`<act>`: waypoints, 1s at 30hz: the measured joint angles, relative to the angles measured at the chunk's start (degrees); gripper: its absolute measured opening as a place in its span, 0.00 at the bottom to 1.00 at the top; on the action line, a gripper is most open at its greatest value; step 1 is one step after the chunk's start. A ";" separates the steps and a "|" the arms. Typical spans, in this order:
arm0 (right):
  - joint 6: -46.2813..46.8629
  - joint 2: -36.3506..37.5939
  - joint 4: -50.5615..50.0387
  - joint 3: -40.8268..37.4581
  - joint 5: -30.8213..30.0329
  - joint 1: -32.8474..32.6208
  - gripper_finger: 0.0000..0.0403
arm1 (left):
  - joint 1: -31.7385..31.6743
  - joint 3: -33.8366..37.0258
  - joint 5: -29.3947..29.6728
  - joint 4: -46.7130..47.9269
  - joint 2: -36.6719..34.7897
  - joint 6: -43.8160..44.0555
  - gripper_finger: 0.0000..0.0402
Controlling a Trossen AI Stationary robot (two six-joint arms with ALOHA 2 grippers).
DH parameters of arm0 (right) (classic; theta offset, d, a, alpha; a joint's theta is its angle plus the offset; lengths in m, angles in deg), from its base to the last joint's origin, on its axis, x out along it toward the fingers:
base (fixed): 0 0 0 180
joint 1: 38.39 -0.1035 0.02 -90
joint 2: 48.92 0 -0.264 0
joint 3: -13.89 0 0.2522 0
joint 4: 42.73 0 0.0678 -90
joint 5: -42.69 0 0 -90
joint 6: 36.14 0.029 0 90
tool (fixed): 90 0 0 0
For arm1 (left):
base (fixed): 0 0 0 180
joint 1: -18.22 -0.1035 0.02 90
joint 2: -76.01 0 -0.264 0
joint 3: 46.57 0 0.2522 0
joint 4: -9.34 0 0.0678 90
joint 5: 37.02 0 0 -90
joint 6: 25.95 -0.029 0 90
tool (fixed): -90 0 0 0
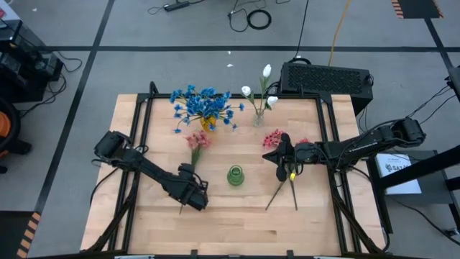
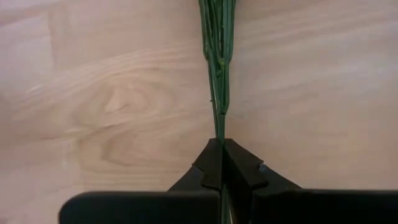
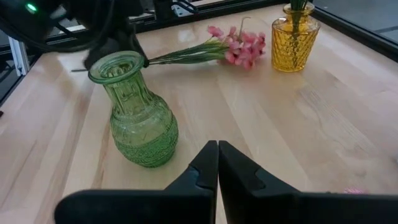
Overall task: Sort flowers into vase by color
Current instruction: Put the left pink flowers into the green vase
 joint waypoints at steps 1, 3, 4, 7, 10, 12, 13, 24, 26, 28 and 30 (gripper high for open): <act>0.00 0.00 0.01 0.01 0.00 0.00 0.01 | 0.48 -0.55 0.35 0.15 -0.42 -0.81 0.01; 0.00 -0.02 0.03 0.00 0.00 0.00 0.01 | 1.64 -1.70 0.50 -0.04 -1.55 -2.40 0.01; 0.09 -0.02 0.10 0.00 0.00 0.00 0.01 | 2.24 -2.19 0.64 -0.09 -2.07 -3.11 0.01; 1.17 -0.02 0.12 0.00 0.11 0.00 0.01 | 4.29 -4.34 1.47 -0.14 -3.36 -6.33 0.01; 2.42 -0.02 -0.23 0.00 0.24 0.00 0.01 | 6.90 -6.65 1.79 -0.06 -4.89 -9.60 0.01; 2.60 -0.02 -0.42 0.00 0.24 0.00 0.01 | 8.85 -7.97 2.29 0.14 -6.11 -10.40 0.01; 2.60 -0.02 -0.37 0.00 0.24 -0.02 0.01 | 9.66 -8.76 3.22 0.40 -6.70 -10.89 0.01; 4.72 -0.02 2.66 0.00 1.54 -0.02 0.01 | 18.71 -13.98 21.68 0.07 -13.82 -17.12 0.01; 4.90 -0.02 6.41 0.00 3.80 -0.04 0.01 | 19.71 -14.22 27.24 -0.59 -15.09 -20.50 0.01; 5.26 -0.02 11.91 0.00 7.46 -0.35 0.01 | 20.05 -14.22 33.33 -2.23 -16.37 -25.49 0.01; 5.11 -0.02 18.53 0.00 11.08 -1.28 0.01 | 19.94 -14.22 39.20 -5.14 -17.49 -32.06 0.01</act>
